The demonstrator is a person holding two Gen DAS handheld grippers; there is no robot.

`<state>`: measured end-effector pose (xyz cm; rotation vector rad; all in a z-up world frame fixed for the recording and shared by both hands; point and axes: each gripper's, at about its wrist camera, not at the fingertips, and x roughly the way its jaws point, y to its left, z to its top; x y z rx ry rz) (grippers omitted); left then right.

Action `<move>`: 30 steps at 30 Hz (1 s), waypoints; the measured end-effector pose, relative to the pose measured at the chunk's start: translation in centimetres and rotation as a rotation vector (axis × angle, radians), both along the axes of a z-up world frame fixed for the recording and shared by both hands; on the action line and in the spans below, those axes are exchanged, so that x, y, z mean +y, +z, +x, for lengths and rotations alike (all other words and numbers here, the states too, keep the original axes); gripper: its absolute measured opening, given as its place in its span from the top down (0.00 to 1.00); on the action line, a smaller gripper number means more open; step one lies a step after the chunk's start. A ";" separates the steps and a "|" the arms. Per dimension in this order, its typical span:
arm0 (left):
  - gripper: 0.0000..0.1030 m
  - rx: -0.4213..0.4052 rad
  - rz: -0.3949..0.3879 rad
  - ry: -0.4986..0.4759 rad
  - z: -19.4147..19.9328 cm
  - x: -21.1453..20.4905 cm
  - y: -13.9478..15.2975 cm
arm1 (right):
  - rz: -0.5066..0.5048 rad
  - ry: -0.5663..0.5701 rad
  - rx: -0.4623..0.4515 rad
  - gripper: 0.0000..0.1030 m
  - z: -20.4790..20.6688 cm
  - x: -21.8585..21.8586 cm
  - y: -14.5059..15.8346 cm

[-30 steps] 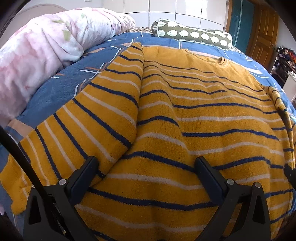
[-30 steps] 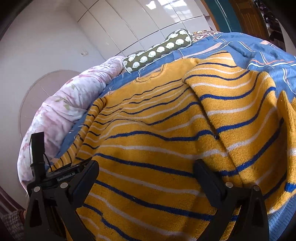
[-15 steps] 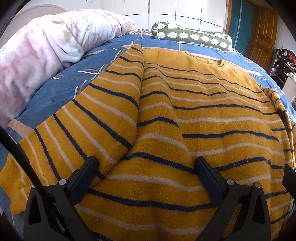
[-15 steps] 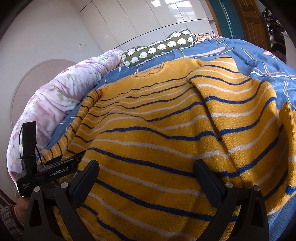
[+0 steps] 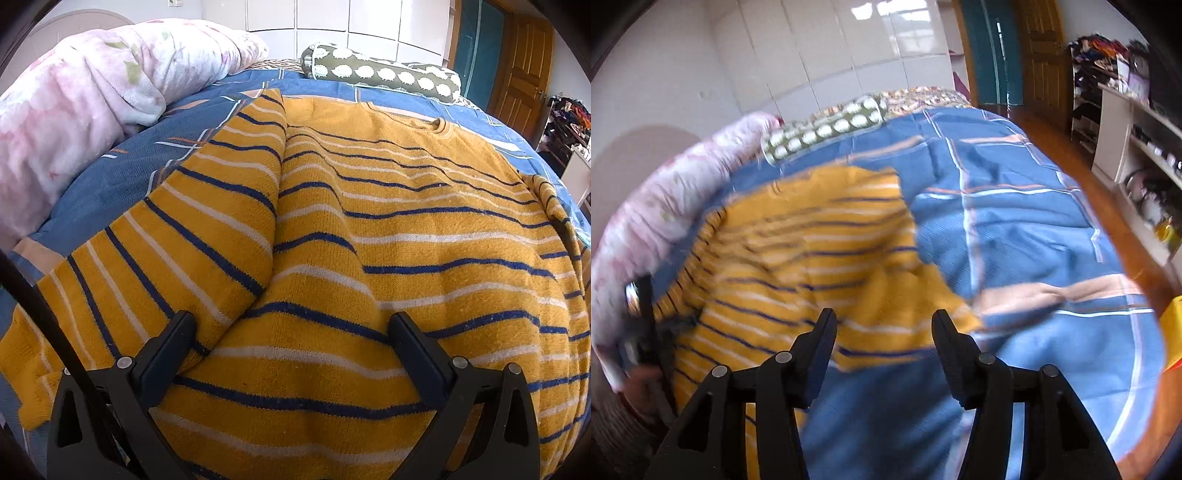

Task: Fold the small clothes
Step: 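Grasp the sweater sleeve cuff with the right gripper and lift it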

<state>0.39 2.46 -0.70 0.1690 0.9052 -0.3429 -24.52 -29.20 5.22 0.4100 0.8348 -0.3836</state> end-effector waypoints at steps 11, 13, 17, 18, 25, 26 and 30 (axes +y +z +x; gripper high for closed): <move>0.00 -0.001 -0.004 0.002 -0.3 -0.1 0.0 | -0.051 -0.094 0.059 0.92 4.0 -2.4 -2.0; 0.00 -0.002 -0.003 0.002 -0.4 -0.1 0.0 | -0.116 -0.134 -0.033 0.92 2.1 -4.3 2.5; 0.00 -0.001 -0.005 0.001 -0.3 -0.1 0.0 | -0.196 -0.260 -0.238 0.92 -3.8 -8.7 11.1; 0.00 -0.001 -0.006 0.001 -0.4 -0.1 0.0 | -0.208 -0.297 -0.273 0.92 -5.7 -9.9 12.0; 0.00 -0.001 -0.005 0.001 -0.4 0.0 0.0 | -0.019 -0.464 -0.152 0.91 -9.5 -15.5 1.9; 0.00 -0.001 -0.005 0.001 -0.3 0.0 0.0 | 0.020 -0.487 -0.142 0.91 -10.3 -16.5 0.3; 0.00 -0.001 -0.004 0.001 -0.3 0.0 0.0 | 0.273 -0.596 -0.184 0.91 -14.1 -20.2 -7.3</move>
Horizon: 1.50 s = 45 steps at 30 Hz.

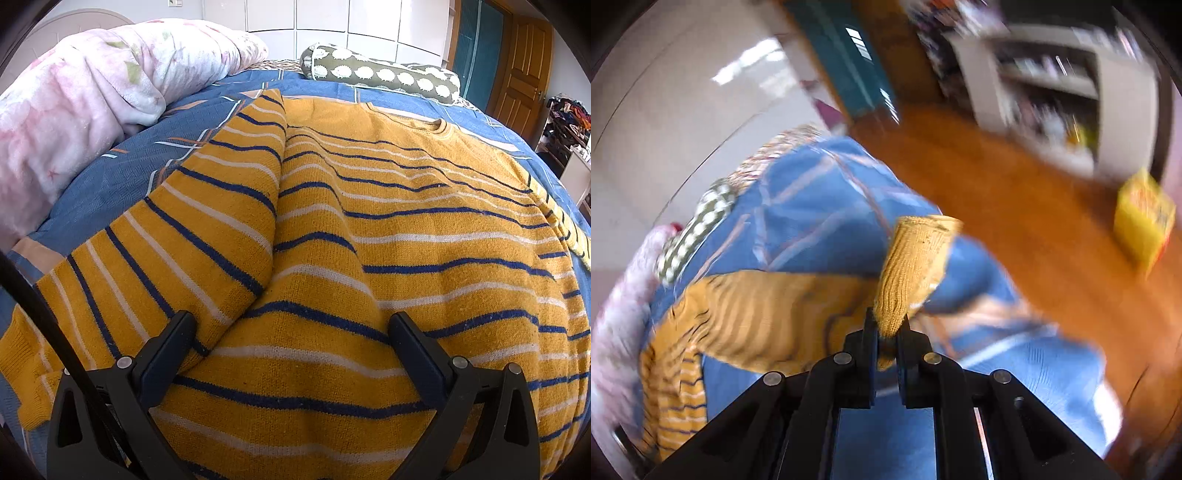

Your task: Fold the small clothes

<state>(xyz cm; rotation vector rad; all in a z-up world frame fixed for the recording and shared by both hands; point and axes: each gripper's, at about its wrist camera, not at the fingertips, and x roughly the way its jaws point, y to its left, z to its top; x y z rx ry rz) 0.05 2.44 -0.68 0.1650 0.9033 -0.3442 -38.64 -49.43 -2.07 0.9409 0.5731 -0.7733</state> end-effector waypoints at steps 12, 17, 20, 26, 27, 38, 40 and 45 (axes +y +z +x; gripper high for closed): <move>0.00 -0.001 0.003 -0.001 -0.1 0.0 0.0 | 0.149 -0.080 -0.206 0.71 -2.5 -0.7 -2.8; 0.00 -0.002 0.018 0.001 0.0 -0.1 0.2 | 0.104 -0.085 -0.144 0.89 -1.7 -0.6 -1.8; 0.04 0.020 0.046 -0.040 0.1 -0.4 1.2 | 0.025 -0.036 -0.085 0.91 1.1 0.4 2.1; 0.13 -0.079 -0.062 -0.050 -3.1 4.2 8.4 | -0.114 0.177 -0.069 0.93 11.5 5.6 10.9; 0.13 -0.096 -0.076 -0.045 -3.7 5.2 9.4 | -0.133 0.234 -0.070 0.93 14.3 7.2 12.1; 0.11 -0.143 -0.195 0.165 -6.0 21.5 11.9 | -0.192 0.727 -0.012 0.94 43.4 26.6 10.6; 0.11 -0.134 -0.201 0.200 -6.1 23.8 11.5 | -0.170 0.787 0.024 0.94 47.6 30.1 8.1; 0.11 -0.146 -0.219 0.247 -6.3 27.3 10.9 | -0.128 0.889 0.118 0.94 54.5 36.2 2.8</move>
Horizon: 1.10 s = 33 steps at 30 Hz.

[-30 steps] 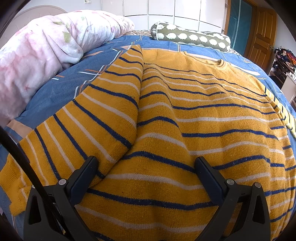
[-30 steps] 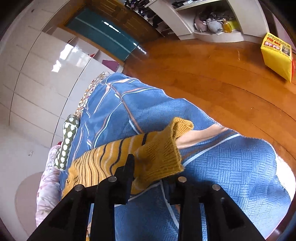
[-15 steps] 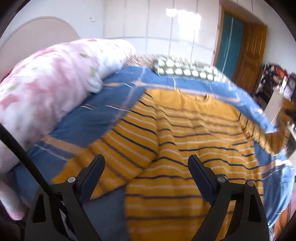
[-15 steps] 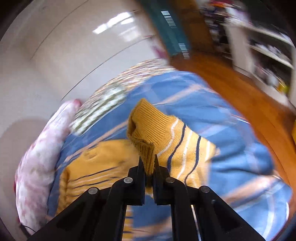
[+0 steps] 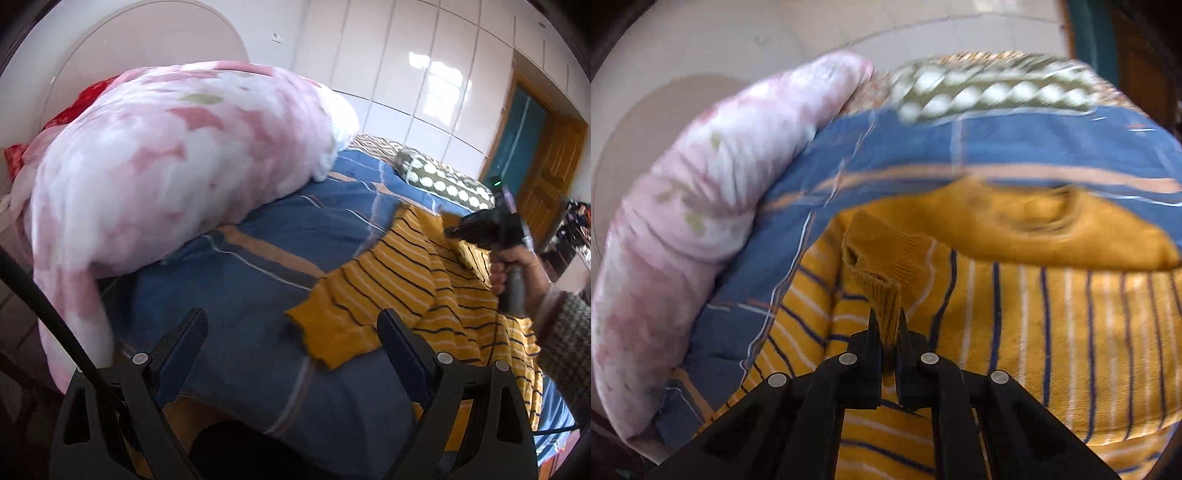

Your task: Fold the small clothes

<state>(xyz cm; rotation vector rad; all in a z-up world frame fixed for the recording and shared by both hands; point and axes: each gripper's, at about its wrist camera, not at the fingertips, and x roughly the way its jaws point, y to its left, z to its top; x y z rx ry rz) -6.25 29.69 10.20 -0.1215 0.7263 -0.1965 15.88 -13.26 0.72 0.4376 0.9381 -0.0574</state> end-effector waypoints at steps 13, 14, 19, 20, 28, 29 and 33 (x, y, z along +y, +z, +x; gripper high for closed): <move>0.11 -0.007 -0.038 0.173 -1.0 6.2 0.7 | -0.167 0.246 -0.056 0.79 -2.0 9.9 4.9; 0.11 -0.013 -0.033 0.188 -1.3 6.7 0.9 | -0.172 0.302 -0.059 0.76 -3.1 11.4 5.3; 0.11 -0.034 -0.013 0.253 -3.2 9.0 1.6 | -0.167 0.671 -0.036 0.63 -9.0 21.2 3.9; 0.11 -0.038 -0.010 0.266 -3.5 9.5 1.7 | -0.187 0.733 -0.035 0.62 -10.3 23.0 3.3; 0.11 -0.014 -0.032 0.322 -4.5 11.8 0.9 | -0.370 0.954 -0.026 0.62 -14.3 31.0 -1.3; 0.11 -0.011 -0.032 0.321 -4.5 11.8 0.8 | -0.401 0.944 -0.030 0.62 -14.6 31.5 -1.8; 0.11 -0.010 -0.032 0.318 -4.5 11.6 0.6 | -0.364 0.857 -0.038 0.81 -13.3 31.4 -2.1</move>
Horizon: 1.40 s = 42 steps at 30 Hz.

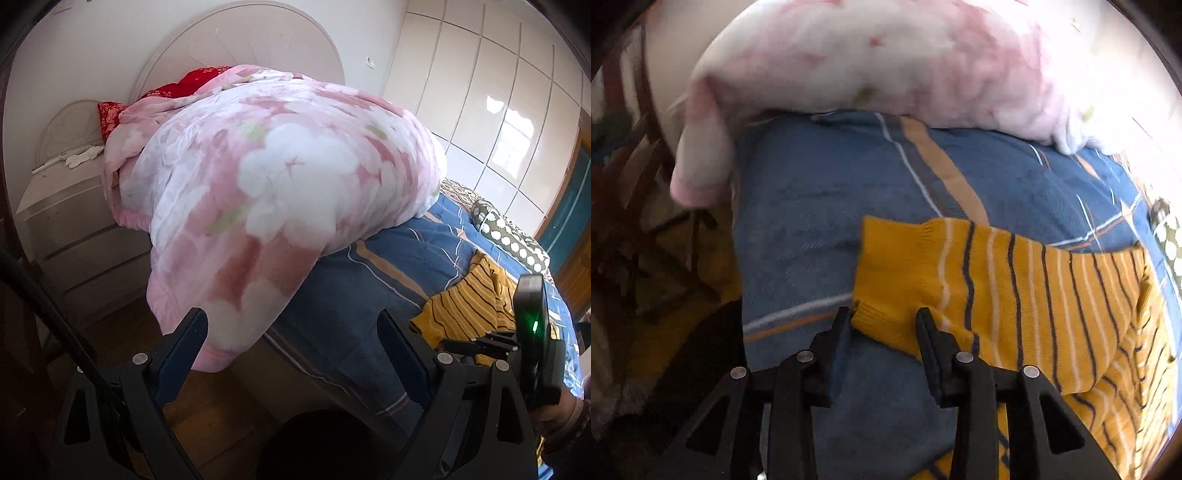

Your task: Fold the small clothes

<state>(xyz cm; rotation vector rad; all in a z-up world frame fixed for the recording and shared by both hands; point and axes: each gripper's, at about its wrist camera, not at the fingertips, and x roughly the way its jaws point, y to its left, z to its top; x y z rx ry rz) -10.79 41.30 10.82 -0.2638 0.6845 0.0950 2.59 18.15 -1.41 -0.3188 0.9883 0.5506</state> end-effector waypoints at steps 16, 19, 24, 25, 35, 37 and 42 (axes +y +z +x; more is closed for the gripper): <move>0.11 -0.025 0.041 -0.035 0.1 -1.9 2.3 | 0.498 -0.201 -0.081 0.91 7.1 -2.8 15.4; 0.11 -0.031 0.045 -0.078 0.5 -3.4 2.4 | 0.527 -0.337 -0.113 0.91 7.7 -9.9 16.7; 0.11 -0.010 0.034 -0.161 2.2 -6.4 2.2 | 0.511 -0.643 -0.152 0.91 5.5 -25.7 15.6; 0.11 -0.003 0.032 -0.181 2.6 -7.3 2.1 | 0.514 -0.691 -0.151 0.91 4.9 -28.1 15.3; 0.11 0.069 -0.003 -0.337 7.1 -14.9 0.8 | 0.456 -1.220 -0.037 0.91 -1.9 -50.9 4.6; 0.11 0.103 -0.025 -0.377 8.0 -16.7 0.2 | 0.452 -1.252 -0.013 0.91 -2.7 -52.7 2.9; 0.11 0.163 -0.095 -0.445 9.3 -19.4 -1.1 | 0.467 -1.319 0.023 0.91 -4.8 -55.3 1.5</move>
